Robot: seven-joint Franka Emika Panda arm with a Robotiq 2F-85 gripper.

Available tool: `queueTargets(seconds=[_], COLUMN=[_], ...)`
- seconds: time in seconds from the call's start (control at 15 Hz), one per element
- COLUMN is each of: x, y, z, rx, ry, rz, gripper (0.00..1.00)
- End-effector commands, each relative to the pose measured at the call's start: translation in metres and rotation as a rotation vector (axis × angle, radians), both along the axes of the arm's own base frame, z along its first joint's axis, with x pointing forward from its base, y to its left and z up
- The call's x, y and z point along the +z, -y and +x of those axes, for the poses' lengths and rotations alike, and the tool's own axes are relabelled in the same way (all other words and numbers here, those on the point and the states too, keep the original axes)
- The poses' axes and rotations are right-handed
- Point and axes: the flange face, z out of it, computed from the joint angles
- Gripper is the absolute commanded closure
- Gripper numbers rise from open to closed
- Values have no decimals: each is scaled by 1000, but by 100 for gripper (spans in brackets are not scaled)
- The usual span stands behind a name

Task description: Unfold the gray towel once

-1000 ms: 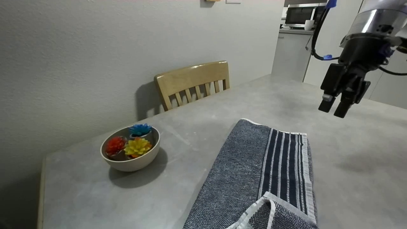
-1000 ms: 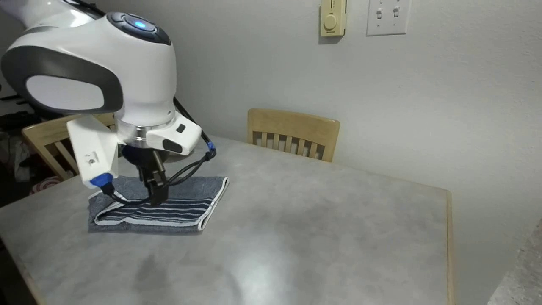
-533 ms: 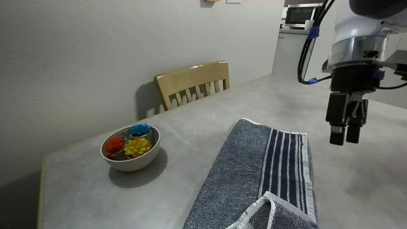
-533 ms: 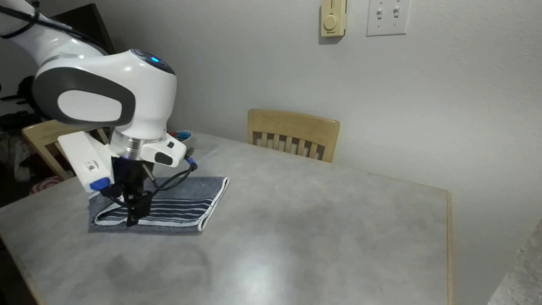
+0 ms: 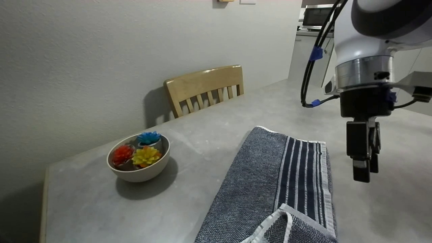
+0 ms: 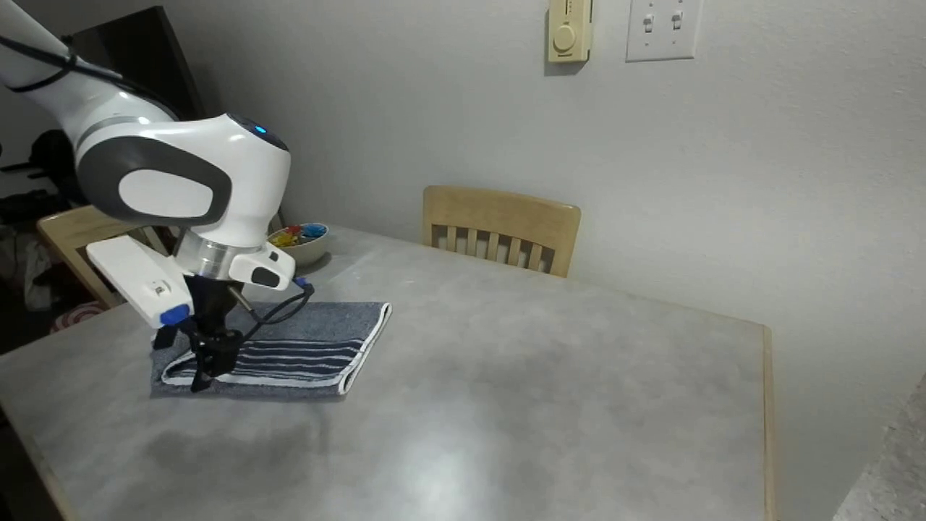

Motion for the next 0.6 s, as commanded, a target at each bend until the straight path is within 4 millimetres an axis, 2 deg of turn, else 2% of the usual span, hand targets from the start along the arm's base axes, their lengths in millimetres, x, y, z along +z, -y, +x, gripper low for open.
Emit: queueTargets(seconds=[0.0, 0.2, 0.53], x=[-7, -19, -53], y=[-18, -36, -68], z=[0, 1, 16], rx=[146, 249, 354], ry=[-20, -39, -53], rz=[75, 109, 83], gripper=[0, 0, 0])
